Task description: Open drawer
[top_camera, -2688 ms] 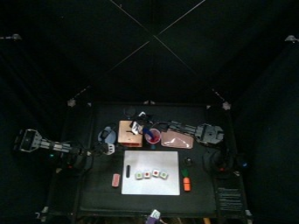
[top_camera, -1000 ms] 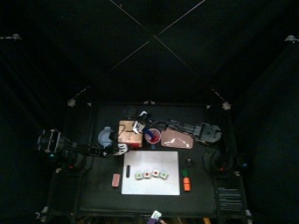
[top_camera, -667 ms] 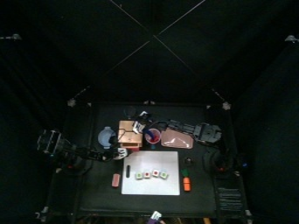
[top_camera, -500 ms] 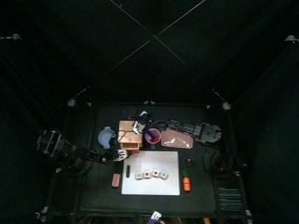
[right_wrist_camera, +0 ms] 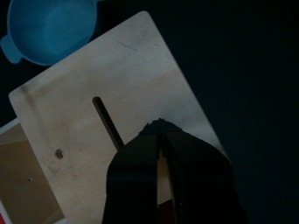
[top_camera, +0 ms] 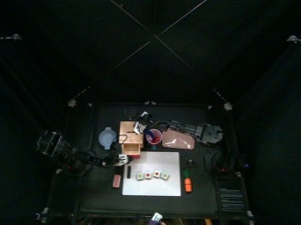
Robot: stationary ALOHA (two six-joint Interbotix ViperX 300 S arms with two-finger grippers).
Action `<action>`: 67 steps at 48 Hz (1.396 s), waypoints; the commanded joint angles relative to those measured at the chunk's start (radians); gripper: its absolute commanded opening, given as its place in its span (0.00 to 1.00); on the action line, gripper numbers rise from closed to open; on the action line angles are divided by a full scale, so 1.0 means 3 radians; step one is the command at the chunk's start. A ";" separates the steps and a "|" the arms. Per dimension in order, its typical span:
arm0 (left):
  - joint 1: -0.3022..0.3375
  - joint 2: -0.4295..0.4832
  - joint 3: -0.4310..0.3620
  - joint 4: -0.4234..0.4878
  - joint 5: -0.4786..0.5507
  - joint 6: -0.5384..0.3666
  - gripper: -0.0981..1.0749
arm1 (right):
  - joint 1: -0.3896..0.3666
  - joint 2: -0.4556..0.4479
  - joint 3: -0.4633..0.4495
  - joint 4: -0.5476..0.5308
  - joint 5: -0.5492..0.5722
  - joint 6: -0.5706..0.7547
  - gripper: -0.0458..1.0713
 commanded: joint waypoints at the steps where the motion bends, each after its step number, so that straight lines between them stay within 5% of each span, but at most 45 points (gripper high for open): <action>1: -0.0031 -0.0041 -0.0082 -0.0010 -0.0020 0.0005 0.60 | -0.0005 -0.0097 -0.0015 0.0005 0.0020 0.0005 0.09; 25: -0.0102 -0.0041 -0.0072 -0.0056 -0.0026 0.0010 0.62 | -0.0005 -0.0097 -0.0010 0.0015 0.0020 0.0005 0.09; 47: -0.0102 -0.0046 -0.0092 -0.0020 -0.0051 0.0015 0.89 | 0.0000 -0.0102 0.0015 0.0010 0.0020 0.0000 0.09; 59: -0.0194 -0.0199 -0.0118 0.0184 -0.0092 0.0026 0.89 | 0.0066 -0.0169 0.0015 -0.0020 0.0005 -0.0005 0.09; 67: -0.0394 -0.0445 -0.0087 0.0486 -0.0419 0.0026 0.89 | 0.0133 -0.0251 0.0020 -0.0056 -0.0031 -0.0005 0.09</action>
